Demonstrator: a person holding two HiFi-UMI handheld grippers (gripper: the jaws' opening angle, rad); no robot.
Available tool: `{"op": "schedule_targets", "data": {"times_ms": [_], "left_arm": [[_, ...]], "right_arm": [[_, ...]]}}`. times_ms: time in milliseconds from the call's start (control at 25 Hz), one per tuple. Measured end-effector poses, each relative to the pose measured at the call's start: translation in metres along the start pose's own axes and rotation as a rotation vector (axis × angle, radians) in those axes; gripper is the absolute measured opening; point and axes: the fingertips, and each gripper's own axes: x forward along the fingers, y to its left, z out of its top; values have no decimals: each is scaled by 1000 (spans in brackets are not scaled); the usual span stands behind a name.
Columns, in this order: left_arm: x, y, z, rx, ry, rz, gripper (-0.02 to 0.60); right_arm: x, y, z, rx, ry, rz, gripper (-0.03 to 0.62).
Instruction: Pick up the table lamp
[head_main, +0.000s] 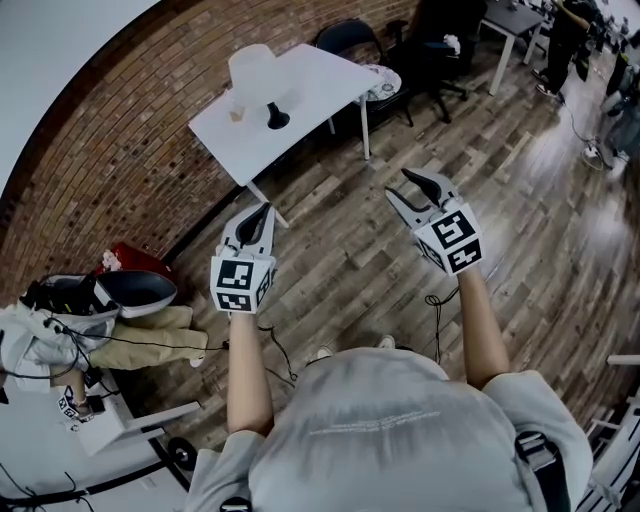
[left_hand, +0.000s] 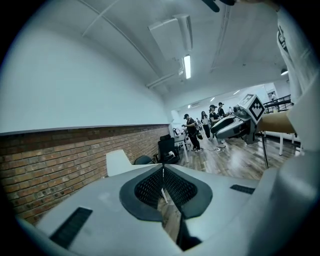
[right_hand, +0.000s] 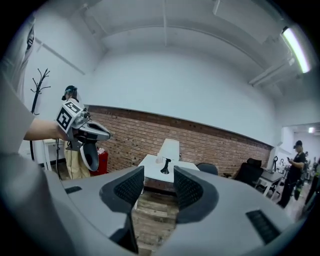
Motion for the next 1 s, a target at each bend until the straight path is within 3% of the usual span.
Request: {"op": "schedule_targets", "data": {"times_ms": [440, 1000], "left_arm": [[10, -19, -5, -45, 36, 44, 14], [43, 17, -26, -100, 16, 64, 14]], "right_arm": [[0, -25, -20, 43, -9, 49, 213], [36, -50, -25, 47, -2, 12, 243]]}}
